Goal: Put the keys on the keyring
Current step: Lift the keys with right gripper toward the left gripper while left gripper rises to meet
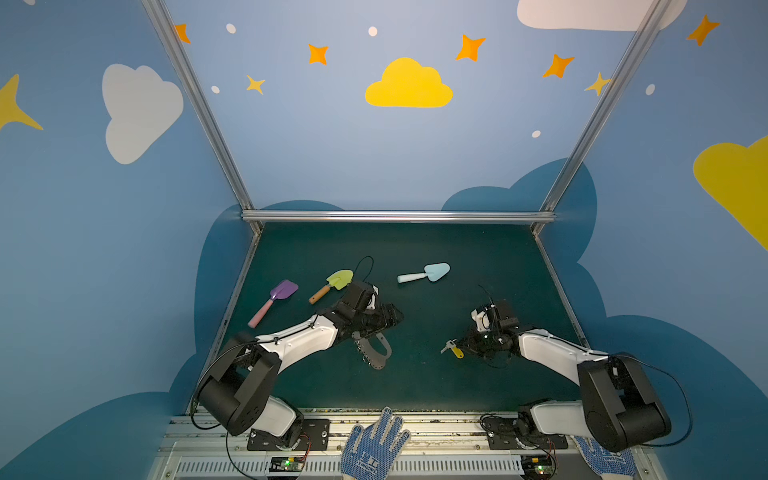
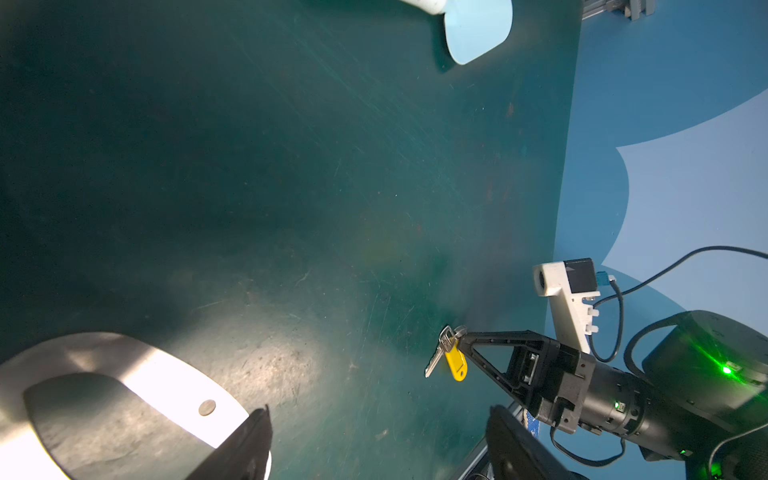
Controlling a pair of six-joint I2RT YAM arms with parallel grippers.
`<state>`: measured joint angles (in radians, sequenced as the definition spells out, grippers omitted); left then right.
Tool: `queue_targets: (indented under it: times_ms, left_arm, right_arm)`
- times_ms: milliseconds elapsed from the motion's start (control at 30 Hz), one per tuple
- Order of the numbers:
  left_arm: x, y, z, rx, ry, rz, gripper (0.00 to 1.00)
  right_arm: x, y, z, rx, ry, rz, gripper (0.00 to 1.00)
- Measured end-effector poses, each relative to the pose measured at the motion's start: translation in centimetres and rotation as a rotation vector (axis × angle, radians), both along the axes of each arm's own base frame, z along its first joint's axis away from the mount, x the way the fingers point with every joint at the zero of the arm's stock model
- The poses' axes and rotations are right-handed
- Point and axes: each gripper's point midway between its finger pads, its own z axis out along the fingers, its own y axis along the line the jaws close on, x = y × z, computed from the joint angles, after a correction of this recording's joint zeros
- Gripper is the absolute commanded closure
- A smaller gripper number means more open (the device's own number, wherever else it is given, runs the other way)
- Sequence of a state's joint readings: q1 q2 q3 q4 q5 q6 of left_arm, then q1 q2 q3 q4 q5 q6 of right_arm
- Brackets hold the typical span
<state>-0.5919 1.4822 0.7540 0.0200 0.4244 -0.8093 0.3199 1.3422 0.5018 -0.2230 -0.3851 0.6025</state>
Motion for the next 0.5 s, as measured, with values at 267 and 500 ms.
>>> queue_targets:
  times_ms: [267,500]
  left_arm:
    - [0.7,-0.9,0.9,-0.013,-0.009,-0.014,0.18]
    - [1.4,-1.8,3.0,-0.043,-0.053,-0.040,0.22]
  right_arm:
    - [0.9,0.2,1.4,-0.025,-0.054,0.024,1.00]
    - [2.4,1.6,5.9,-0.003,-0.211,0.104,1.00]
